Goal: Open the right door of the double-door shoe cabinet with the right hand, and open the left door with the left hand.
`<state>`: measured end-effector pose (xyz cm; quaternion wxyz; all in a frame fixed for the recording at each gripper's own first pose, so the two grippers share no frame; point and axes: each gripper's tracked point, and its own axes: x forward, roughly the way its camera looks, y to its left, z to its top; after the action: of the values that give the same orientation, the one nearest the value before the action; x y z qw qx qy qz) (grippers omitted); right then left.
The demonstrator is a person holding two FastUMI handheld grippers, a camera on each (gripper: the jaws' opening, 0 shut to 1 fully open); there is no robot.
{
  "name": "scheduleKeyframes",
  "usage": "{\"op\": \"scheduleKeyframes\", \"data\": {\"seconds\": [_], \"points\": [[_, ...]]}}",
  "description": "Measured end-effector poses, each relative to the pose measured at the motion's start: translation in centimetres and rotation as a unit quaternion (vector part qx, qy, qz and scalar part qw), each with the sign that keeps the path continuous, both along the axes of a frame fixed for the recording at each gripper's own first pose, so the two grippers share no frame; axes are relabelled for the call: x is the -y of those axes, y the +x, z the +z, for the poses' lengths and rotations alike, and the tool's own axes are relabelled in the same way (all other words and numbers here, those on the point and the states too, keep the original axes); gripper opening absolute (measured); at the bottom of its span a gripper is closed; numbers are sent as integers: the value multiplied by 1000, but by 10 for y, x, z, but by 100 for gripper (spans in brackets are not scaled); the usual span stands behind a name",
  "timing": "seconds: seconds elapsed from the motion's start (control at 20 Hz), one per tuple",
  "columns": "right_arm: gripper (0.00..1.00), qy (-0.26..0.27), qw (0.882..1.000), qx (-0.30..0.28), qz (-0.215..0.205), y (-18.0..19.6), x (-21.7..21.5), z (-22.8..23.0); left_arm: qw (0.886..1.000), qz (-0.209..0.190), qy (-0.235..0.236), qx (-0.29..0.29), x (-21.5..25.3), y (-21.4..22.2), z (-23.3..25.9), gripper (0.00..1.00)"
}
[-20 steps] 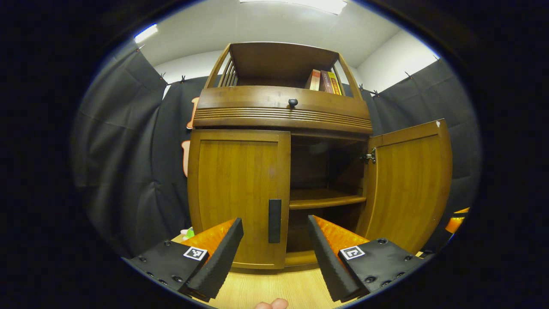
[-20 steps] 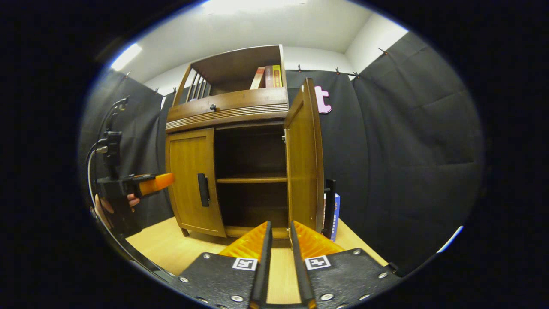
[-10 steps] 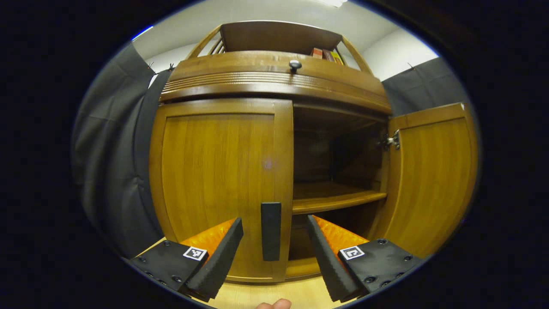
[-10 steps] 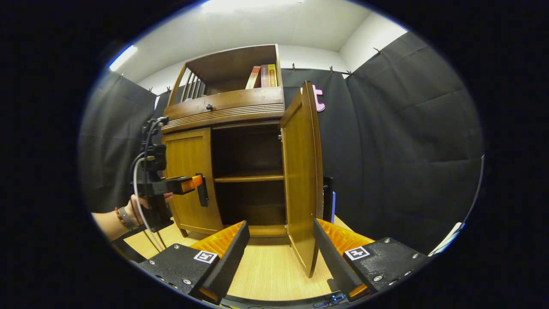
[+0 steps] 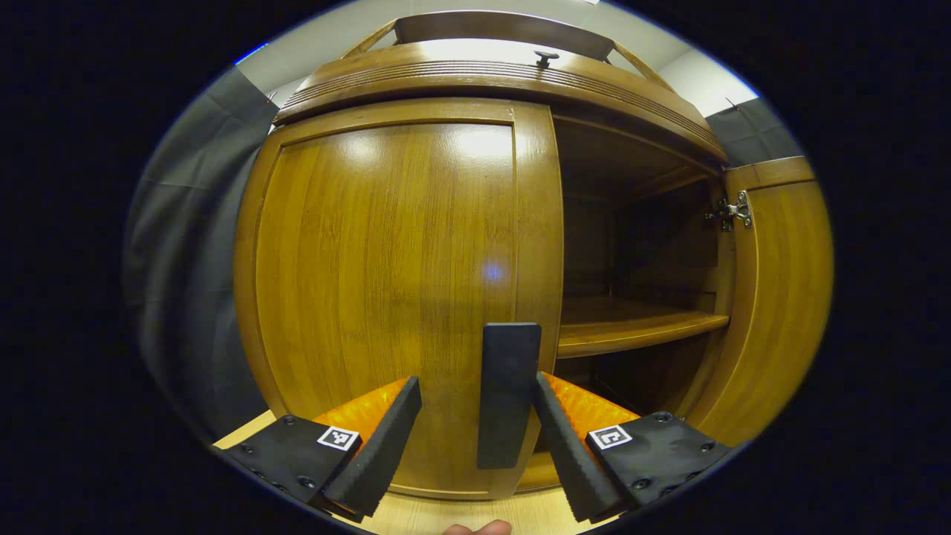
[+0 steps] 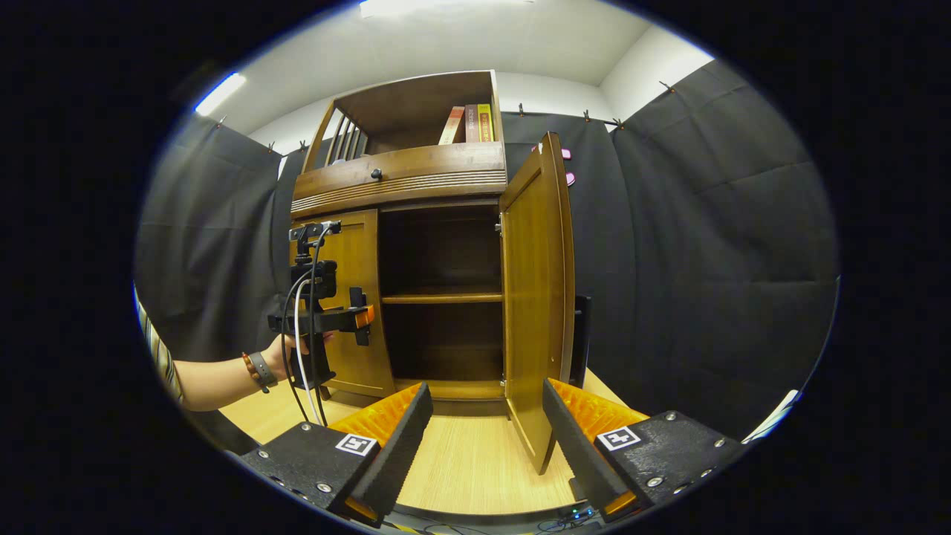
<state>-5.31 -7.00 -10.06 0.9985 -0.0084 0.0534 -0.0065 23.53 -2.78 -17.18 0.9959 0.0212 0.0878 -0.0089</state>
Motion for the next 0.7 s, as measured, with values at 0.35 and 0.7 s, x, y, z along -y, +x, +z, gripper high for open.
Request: {"op": "scheduleKeyframes", "data": {"seconds": [0.35,0.7], "points": [[92,3,1000,-7,5,13,-5,-9,999,-18,-25,11,7,4,2,89],[92,8,1000,-4,2,10,-8,-10,999,-32,-12,-6,21,7,-5,39]]}}
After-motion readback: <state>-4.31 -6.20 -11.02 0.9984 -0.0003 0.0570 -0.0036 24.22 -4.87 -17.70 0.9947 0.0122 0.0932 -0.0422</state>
